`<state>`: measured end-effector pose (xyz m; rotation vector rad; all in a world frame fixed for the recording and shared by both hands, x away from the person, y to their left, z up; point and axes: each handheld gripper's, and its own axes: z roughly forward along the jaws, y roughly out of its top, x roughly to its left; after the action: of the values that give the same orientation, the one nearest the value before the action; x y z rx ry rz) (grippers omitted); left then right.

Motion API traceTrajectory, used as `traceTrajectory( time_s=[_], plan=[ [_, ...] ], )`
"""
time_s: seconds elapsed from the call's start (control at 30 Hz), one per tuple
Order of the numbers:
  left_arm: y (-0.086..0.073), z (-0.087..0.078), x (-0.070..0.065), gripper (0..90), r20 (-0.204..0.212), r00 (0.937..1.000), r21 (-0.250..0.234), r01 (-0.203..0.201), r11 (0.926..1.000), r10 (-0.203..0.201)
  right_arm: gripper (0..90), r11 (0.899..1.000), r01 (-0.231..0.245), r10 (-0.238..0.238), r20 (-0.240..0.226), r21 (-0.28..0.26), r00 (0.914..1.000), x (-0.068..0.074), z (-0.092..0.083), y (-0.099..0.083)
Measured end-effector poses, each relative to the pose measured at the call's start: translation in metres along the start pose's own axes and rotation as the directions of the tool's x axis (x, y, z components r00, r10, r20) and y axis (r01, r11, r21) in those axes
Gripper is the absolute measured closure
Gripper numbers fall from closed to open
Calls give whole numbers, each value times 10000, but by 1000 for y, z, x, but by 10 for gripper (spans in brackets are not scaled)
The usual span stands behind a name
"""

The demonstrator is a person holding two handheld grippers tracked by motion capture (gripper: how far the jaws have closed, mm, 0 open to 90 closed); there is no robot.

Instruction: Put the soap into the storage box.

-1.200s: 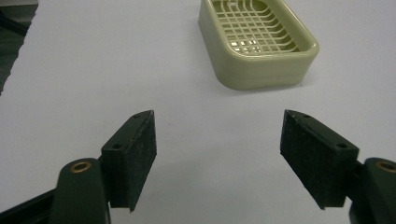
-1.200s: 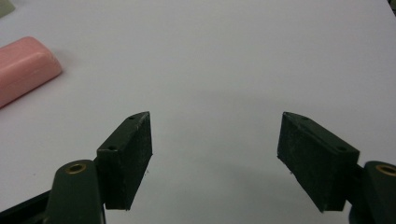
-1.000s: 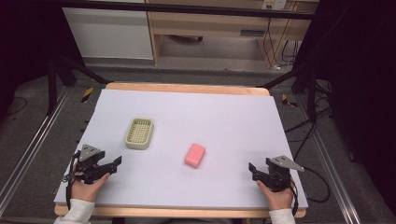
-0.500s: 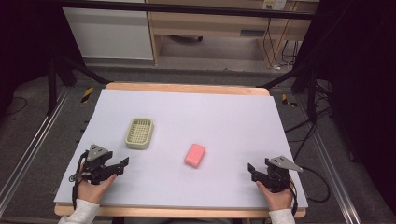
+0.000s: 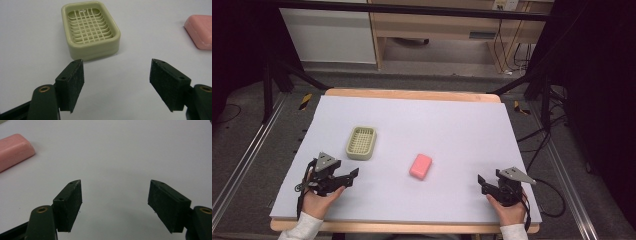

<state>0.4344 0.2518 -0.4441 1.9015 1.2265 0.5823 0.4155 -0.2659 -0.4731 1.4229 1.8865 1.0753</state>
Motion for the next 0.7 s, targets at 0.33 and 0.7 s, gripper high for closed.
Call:
traceTrajectory(
  time_s=[0.33,0.7],
  plan=[
    [12,0,-6,267,205,9997,-11,-105,9999,105,273,10000,-57,57,16,18,10000,0,0,0],
    [26,4,-13,258,379,9992,-125,-85,9999,90,264,10000,10,-10,46,42,10000,0,2,-1]
  ],
)
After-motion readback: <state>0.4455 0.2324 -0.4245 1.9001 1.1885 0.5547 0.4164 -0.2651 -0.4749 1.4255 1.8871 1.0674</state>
